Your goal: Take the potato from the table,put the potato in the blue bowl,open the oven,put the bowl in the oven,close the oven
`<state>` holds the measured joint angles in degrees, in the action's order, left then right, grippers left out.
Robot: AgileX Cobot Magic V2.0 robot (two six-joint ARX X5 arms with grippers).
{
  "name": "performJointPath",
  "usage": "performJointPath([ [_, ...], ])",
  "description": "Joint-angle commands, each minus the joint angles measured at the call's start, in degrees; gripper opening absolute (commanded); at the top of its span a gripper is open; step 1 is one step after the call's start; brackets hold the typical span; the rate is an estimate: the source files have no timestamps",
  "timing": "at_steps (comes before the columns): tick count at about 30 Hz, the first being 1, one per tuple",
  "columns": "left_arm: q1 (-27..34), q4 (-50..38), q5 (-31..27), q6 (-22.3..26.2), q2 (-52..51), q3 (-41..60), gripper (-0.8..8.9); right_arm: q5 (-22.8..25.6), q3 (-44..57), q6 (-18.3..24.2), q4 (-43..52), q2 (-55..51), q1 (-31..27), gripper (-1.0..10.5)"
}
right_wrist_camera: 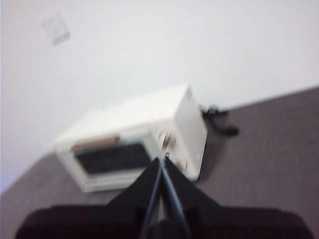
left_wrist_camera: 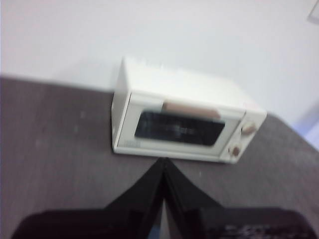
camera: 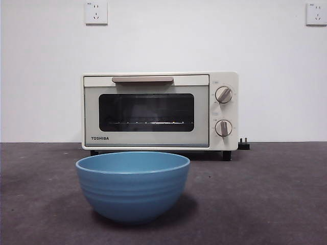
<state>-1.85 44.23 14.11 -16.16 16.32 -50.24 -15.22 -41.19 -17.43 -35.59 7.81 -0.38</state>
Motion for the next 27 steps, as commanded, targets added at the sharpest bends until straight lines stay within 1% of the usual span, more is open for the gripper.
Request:
performJointPath([
  [1,-0.1,7.3,0.0,1.1,3.9,-5.8,-0.05,-3.0,-4.7,5.7,-6.0,4.2,0.0,-0.1],
  [5,-0.1,17.6,0.4,5.3,10.1,-13.4,-0.06,-5.7,-11.2,10.5,-14.7,11.9,0.0,-0.1],
  [7,-0.1,22.8,2.7,9.1,13.4,-17.0,-0.06,-7.0,-14.3,13.2,-18.6,16.2,0.0,-0.1],
  [9,-0.1,26.7,5.2,12.4,16.1,-19.6,-0.05,-8.0,-16.5,15.6,-20.5,20.1,0.1,-0.1],
  [11,-0.1,28.7,7.6,14.2,17.8,-20.7,-0.06,-9.5,-17.6,16.1,-20.3,23.1,0.1,-0.1],
  [12,-0.1,29.4,9.0,14.8,18.8,-21.0,-0.06,-11.4,-18.1,16.2,-20.1,25.1,0.2,-0.1],
  [14,-0.5,29.9,10.9,14.7,19.8,-21.0,-0.06,-14.1,-18.7,16.5,-19.6,28.4,1.1,-0.1],
  [16,-1.4,30.1,11.3,15.0,20.6,-21.0,-0.05,-15.4,-18.8,17.2,-19.3,31.4,2.6,-0.1],
  [22,-5.9,31.0,10.4,16.7,21.0,-21.0,-0.06,-15.4,-18.8,18.1,-18.2,40.4,9.6,-0.1],
  [24,-7.4,31.2,9.6,17.0,21.0,-21.0,-0.06,-15.1,-19.2,18.1,-17.0,43.6,12.9,-0.1],
  [26,-8.2,31.2,9.9,17.0,21.0,-21.0,-0.05,-14.6,-19.8,17.7,-15.7,46.8,16.2,-0.1],
  [27,-8.6,31.3,9.9,17.0,21.0,-21.0,-0.06,-13.8,-20.3,17.2,-14.9,49.0,18.8,-0.1],
])
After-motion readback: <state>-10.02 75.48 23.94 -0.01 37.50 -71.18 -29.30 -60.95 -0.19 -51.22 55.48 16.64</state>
